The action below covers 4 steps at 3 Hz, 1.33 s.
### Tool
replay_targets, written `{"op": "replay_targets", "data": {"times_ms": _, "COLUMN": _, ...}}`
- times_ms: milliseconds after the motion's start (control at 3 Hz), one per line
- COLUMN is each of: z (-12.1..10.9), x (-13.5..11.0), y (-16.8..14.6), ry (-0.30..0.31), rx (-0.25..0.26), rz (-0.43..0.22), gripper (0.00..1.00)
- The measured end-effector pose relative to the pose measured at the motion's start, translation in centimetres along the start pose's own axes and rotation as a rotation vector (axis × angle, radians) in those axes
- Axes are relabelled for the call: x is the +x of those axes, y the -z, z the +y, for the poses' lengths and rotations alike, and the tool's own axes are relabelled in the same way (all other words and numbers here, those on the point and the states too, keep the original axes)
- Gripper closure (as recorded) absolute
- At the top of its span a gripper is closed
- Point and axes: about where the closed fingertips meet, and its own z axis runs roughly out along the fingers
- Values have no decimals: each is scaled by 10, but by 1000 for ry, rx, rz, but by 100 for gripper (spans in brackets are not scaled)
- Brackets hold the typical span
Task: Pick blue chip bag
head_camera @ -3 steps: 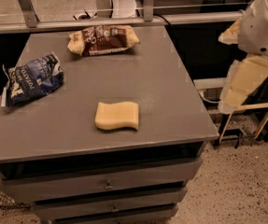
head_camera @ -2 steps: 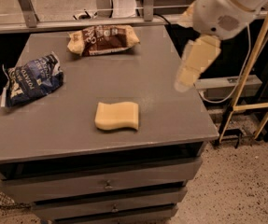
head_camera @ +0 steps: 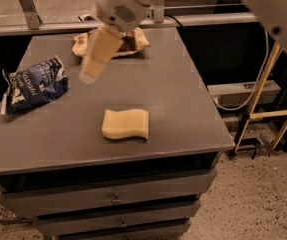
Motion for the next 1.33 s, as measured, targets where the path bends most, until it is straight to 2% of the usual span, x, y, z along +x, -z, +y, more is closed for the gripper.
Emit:
{"op": "replay_targets", "data": {"times_ms": 333, "z": 5, "x": -17, "y": -12, "ry": 32, "rx": -23, "rz": -7, "gripper": 0}}
{"op": "replay_targets", "data": {"times_ms": 667, "z": 5, "x": -16, "y": -11, "ry": 31, "rx": -22, "rz": -7, "gripper": 0}}
{"op": "replay_targets", "data": {"times_ms": 1000, "z": -3, "x": -25, "y": -33, "ry": 60, "rx": -37, "rz": -27, "gripper": 0}}
{"op": "replay_targets", "data": {"times_ms": 1333, "z": -33, "x": -32, "y": -79, "ry": 91, "rx": -75, "rz": -72, "gripper": 0}}
